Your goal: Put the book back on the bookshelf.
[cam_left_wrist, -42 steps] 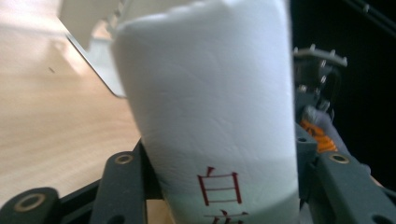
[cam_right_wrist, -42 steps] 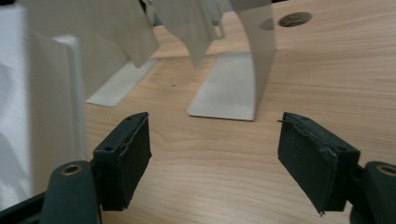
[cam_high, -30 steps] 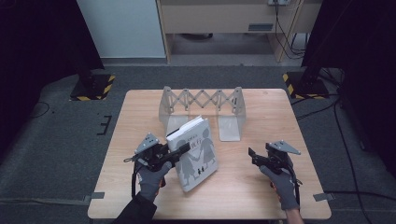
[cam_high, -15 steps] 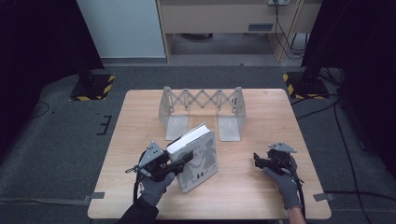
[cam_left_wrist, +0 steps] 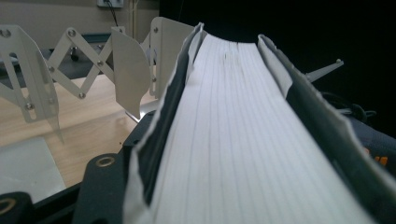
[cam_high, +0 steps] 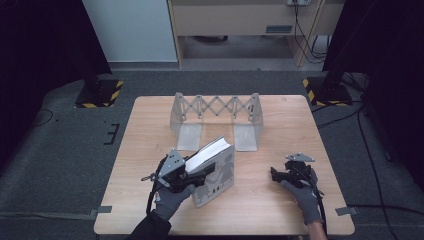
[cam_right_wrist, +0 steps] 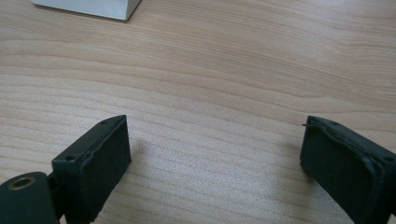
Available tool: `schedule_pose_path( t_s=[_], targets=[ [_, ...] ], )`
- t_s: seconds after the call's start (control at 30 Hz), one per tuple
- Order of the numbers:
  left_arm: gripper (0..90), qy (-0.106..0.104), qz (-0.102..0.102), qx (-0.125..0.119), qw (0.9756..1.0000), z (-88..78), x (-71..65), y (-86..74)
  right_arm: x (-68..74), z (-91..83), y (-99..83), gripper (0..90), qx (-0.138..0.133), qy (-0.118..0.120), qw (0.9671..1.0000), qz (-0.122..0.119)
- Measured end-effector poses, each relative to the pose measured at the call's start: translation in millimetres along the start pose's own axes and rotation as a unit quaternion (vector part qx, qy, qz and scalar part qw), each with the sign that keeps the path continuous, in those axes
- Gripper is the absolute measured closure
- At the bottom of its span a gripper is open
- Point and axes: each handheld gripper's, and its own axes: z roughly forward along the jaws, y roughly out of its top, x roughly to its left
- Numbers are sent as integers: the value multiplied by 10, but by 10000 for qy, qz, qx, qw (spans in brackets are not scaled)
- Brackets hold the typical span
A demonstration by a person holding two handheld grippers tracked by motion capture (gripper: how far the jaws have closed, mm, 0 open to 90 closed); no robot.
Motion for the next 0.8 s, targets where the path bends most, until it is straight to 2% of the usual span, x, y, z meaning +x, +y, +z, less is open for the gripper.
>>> schedule_pose_path(
  t_s=[0.13,0.23,0.5,0.67,0.7,0.8],
  targets=[
    [357,38,100,-29,9999,-22,-20,130,1,1,0,76,5,-18,10000,10],
    [337,166,169,16,9997,-5,-41,200,7,0,-3,67,12,-35,10000,21],
    [286,145,89,211,9996,47,-32,242,14,-2,-6,58,31,-18,10000,6],
    [263,212,23,372,9991,82,-5,281,14,-1,-5,58,29,-27,10000,13],
    [261,220,-52,422,9989,93,22,292,14,-1,-5,58,28,-26,10000,12],
    [243,227,-68,636,9977,103,35,312,14,-1,-5,57,30,-24,10000,11]
  ],
)
